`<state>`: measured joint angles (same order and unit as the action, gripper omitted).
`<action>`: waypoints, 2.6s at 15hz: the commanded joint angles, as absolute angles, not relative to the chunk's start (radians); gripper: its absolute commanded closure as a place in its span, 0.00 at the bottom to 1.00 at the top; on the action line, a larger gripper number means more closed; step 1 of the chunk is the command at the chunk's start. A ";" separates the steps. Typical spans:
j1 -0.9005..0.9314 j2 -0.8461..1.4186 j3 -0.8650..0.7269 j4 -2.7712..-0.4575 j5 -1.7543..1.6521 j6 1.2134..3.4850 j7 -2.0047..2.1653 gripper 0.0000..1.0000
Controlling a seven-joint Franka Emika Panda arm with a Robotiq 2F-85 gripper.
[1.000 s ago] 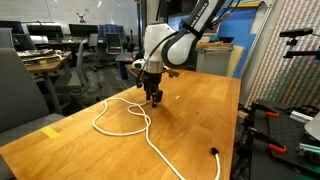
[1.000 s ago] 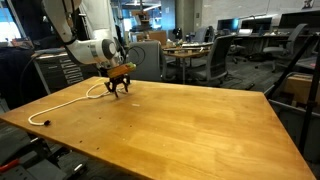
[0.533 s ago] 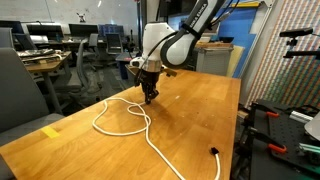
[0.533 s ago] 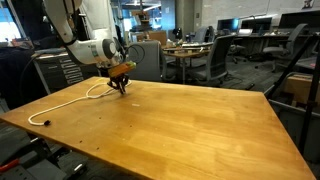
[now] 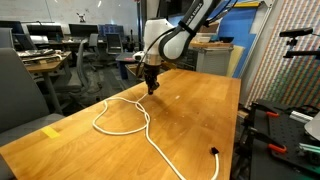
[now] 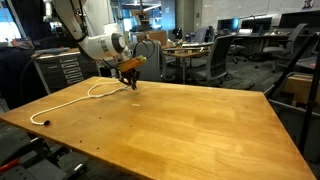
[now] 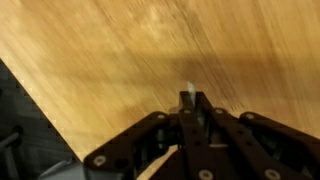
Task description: Form a loose knot using the white rope
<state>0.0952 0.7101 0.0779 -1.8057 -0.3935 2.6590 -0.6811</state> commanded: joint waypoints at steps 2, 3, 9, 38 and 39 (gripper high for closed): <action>0.066 0.667 -0.080 -1.748 -0.482 2.539 -0.634 0.90; 0.050 0.667 -0.117 -1.741 -0.497 2.551 -0.613 0.90; -0.053 0.665 -0.263 -1.673 -0.540 2.544 -0.460 0.90; -0.212 0.361 0.101 -1.845 -0.385 2.141 -0.929 0.00; -0.190 0.358 0.074 -1.835 -0.413 2.081 -0.930 0.00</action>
